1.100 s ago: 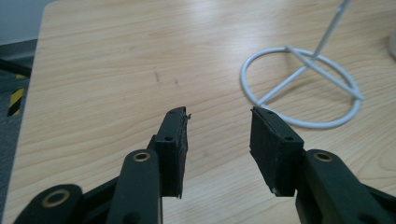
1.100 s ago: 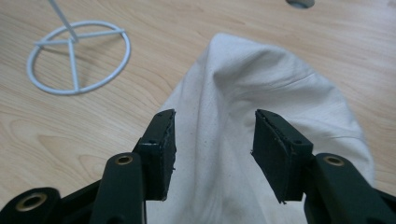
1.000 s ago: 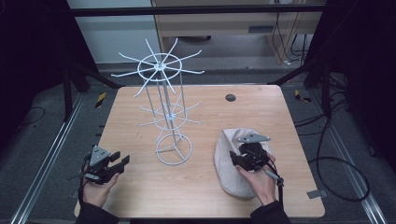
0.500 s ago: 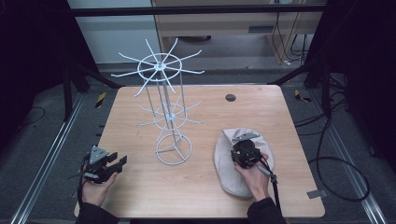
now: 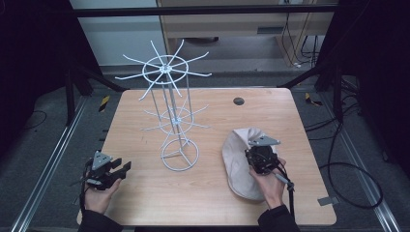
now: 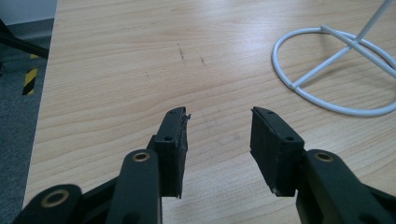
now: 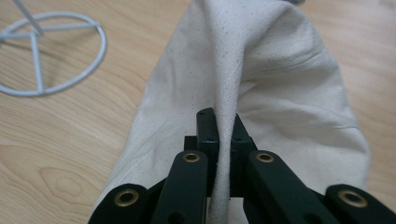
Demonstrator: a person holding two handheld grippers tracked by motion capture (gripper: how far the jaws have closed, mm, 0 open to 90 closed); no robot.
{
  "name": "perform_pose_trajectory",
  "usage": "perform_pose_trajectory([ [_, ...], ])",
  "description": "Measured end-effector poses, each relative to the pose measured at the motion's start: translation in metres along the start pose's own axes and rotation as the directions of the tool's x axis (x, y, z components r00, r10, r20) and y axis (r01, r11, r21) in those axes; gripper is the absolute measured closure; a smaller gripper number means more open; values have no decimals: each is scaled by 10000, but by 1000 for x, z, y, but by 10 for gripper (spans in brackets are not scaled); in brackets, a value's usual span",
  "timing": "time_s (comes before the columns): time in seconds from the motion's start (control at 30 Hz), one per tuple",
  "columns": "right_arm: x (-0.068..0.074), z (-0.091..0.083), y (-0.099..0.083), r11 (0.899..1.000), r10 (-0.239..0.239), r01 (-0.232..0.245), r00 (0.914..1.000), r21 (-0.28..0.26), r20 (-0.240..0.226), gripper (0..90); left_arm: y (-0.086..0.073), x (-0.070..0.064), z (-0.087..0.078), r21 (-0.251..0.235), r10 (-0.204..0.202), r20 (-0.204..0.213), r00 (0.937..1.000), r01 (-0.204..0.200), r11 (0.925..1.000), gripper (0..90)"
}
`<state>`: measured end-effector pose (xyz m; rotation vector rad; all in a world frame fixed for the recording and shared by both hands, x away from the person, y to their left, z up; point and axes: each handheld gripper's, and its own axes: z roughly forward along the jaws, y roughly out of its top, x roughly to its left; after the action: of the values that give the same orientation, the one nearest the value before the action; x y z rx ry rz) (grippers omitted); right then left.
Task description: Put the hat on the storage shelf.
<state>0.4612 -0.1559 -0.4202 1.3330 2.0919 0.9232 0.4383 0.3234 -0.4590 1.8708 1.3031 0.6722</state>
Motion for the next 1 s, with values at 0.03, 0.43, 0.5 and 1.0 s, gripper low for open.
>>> perform_pose_trajectory([
  [0.03,-2,-5,1,9995,-45,42,9999,-325,-113,886,0,0,0,-11,-3,0,10000,3,10000,562],
  [0.43,-11,-48,8,9624,-435,252,9971,-2706,-617,887,0,0,-1,-40,29,-41,10000,-29,10000,566],
  [0.5,-12,-55,10,9520,-487,252,9964,-3050,-698,887,-1,0,-1,-22,41,-32,10000,-41,10000,567],
  [1.0,-17,-102,21,8502,-803,289,9939,-5256,-753,887,-1,0,0,-8,-43,-24,10000,43,10000,570],
])
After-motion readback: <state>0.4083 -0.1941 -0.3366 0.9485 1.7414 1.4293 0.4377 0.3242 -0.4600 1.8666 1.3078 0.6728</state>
